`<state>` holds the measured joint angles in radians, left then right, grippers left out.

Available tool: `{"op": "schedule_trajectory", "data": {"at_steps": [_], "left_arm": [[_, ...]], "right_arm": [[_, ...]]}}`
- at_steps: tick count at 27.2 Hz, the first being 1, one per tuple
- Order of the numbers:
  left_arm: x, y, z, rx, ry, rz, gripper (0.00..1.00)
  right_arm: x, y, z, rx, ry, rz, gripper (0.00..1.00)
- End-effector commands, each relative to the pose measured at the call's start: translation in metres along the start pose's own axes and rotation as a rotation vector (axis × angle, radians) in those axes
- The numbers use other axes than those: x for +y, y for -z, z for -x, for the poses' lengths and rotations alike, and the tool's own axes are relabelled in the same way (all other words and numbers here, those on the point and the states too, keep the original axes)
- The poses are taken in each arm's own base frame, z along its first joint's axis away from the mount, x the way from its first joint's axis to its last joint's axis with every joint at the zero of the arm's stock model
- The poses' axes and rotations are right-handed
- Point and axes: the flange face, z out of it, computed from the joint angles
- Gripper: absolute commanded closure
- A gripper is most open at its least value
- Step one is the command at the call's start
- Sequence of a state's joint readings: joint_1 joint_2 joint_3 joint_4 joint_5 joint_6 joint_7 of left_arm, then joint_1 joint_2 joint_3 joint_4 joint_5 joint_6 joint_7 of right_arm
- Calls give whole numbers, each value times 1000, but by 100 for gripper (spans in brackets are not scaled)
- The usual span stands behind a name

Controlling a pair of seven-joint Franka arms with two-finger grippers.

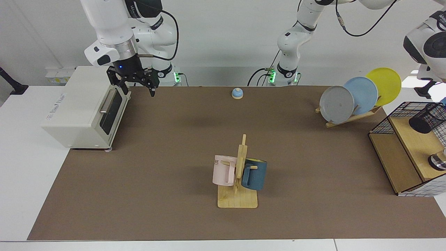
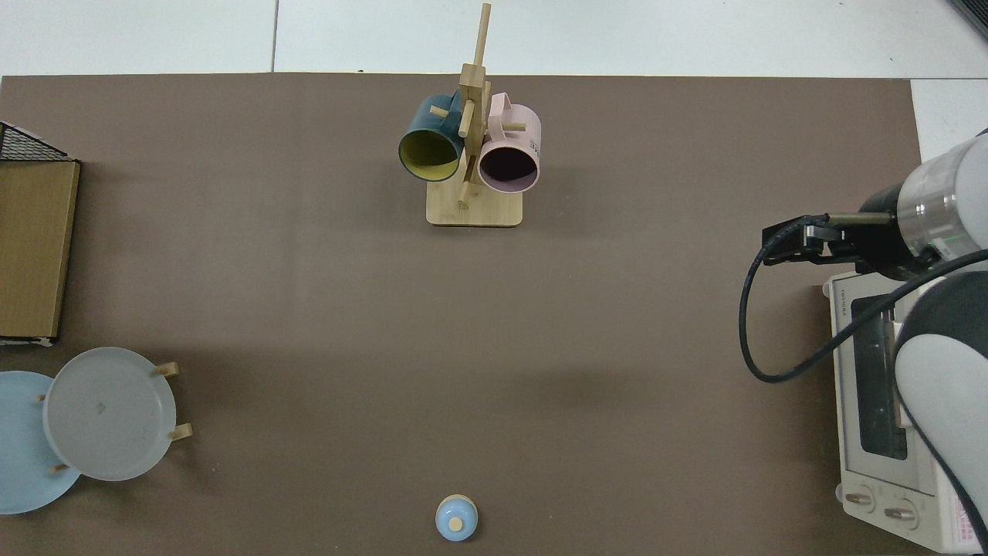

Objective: Put markers into pen holder

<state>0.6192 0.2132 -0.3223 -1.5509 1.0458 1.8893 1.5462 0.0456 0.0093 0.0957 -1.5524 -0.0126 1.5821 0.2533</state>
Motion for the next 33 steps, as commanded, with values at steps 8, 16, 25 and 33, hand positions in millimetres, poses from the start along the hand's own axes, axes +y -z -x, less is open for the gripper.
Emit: {"op": "schedule_trajectory", "data": {"at_steps": [8, 16, 25, 33], "left_arm": [[3, -32, -25, 19, -32, 12, 100], [4, -38, -42, 49, -55, 11, 100], [12, -48, -55, 119, -85, 37, 100], [12, -49, -58, 139, -91, 19, 100]], "right_arm": [[2, 1, -1, 17, 15, -7, 0], [2, 1, -1, 15, 15, -7, 0], [2, 1, -1, 17, 15, -7, 0], [2, 1, -1, 17, 15, -7, 0]]}}
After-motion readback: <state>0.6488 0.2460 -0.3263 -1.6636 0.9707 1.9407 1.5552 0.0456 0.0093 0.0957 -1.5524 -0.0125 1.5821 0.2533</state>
